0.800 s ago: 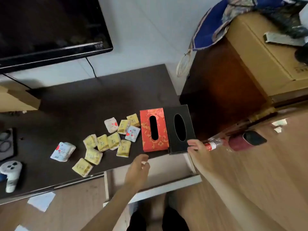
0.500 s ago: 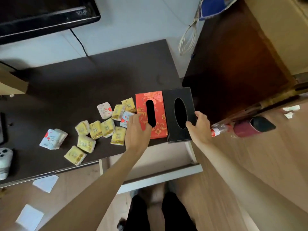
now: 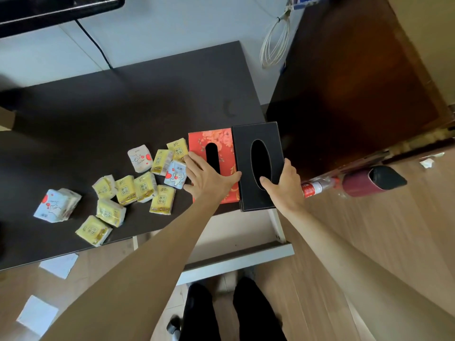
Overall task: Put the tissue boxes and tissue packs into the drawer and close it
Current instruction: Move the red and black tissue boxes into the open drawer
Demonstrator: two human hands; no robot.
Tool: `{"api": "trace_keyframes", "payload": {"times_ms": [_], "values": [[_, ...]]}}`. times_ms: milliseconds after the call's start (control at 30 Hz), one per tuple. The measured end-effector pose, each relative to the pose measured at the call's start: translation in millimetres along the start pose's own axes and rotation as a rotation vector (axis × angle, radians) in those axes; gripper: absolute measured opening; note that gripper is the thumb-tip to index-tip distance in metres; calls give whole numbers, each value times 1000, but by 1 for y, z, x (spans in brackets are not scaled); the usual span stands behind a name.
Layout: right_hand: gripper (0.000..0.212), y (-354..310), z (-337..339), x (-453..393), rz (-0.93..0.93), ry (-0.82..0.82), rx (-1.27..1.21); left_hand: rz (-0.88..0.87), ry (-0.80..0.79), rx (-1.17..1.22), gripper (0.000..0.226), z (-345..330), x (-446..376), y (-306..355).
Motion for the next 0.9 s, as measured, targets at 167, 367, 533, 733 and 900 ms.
{"api": "trace_keyframes", "payload": {"times_ms": [167,367,533,733,900], "values": [[88,0,-1,0,4,-8,1,3,-1,37,137,11,5,4],[79,-16,3,-4,-27,-7,17,-40,67,68,132,26,46,-37],[57,-17,13,-9,-46,-21,2,-59,88,129,135,27,76,-69],[63,4,3,25,3,5,-87,-34,75,193,136,10,107,-105],[65,26,-12,60,26,51,-222,-30,101,183,134,-2,129,-125]]}}
Point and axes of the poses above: each hand's wrist, its own x-axis away from the middle knuckle, its own z-axis out of the back of the hand, y = z × x, the point moved 10 cm from there along -x, towards the middle knuckle, and after that the axes turned 11 degrees about -y, right-handed, at the moved point
